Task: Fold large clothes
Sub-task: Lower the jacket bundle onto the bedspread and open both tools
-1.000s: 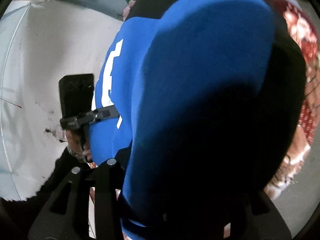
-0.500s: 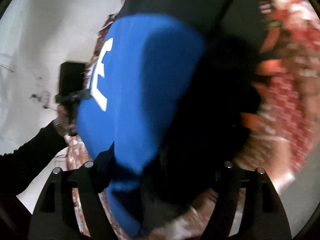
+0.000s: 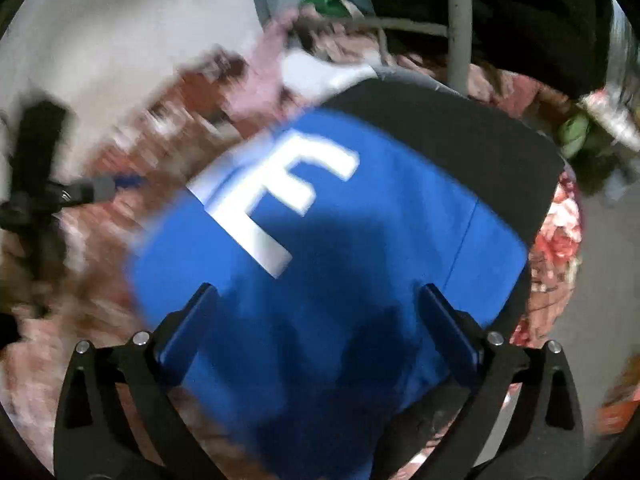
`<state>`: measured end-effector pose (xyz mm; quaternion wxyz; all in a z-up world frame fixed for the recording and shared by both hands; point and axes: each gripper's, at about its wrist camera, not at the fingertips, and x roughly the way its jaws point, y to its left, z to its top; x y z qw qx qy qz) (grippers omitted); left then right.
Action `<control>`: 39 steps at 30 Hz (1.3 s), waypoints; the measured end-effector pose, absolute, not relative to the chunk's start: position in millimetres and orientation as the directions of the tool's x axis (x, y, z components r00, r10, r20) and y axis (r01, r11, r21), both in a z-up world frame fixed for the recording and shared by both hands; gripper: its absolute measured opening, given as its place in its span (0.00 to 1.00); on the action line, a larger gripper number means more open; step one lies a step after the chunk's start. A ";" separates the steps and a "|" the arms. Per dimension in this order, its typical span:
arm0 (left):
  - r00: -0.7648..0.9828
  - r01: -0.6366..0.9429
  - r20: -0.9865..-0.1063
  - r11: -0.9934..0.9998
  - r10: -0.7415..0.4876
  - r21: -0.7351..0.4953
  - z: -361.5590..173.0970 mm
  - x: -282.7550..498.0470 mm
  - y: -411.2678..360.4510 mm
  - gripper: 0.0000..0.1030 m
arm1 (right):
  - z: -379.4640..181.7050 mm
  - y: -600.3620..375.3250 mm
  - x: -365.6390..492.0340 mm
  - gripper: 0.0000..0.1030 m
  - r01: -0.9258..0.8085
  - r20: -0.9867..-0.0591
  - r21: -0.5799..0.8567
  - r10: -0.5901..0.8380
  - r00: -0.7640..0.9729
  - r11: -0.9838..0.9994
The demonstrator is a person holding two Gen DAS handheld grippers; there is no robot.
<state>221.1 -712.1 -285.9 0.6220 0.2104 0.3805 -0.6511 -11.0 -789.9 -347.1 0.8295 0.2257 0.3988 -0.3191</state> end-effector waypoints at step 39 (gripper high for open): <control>0.061 0.992 -0.850 0.123 -0.523 -0.005 -311.3 211.8 -867.5 0.96 | -372.3 -958.0 -56.5 0.95 0.810 -0.819 0.086 -0.422 0.389 0.580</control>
